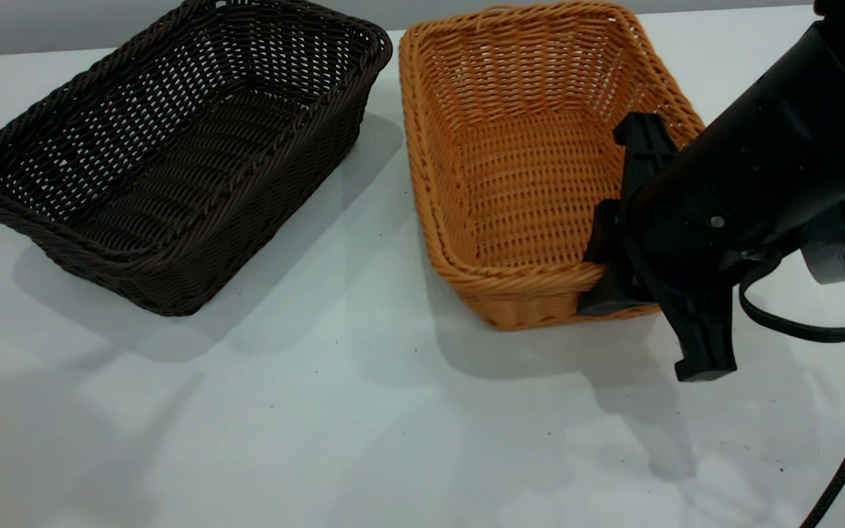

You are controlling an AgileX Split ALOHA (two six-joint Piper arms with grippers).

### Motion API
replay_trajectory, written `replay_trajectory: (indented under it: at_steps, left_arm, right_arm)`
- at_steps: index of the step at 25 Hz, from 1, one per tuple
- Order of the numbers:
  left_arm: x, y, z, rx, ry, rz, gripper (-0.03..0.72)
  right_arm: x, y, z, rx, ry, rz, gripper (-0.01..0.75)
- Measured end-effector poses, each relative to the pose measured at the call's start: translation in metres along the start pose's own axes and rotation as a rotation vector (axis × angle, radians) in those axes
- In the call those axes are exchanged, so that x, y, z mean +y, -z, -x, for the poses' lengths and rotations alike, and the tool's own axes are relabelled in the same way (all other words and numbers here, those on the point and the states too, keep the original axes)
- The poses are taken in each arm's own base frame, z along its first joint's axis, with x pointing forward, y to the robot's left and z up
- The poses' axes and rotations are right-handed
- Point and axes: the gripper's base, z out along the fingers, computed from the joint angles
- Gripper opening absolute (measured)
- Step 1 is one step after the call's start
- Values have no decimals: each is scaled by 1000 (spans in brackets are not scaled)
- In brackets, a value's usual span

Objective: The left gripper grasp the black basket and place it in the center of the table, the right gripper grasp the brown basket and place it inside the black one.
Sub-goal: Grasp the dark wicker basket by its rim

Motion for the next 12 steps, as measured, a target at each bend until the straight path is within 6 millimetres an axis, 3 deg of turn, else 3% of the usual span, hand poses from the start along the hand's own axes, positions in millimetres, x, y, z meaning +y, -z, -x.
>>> replay_trajectory:
  at_steps: [12]
  left_arm:
    - [-2, 0, -1, 16, -9, -18, 505]
  right_arm:
    - [20, 27, 11, -61, 82, 119, 99]
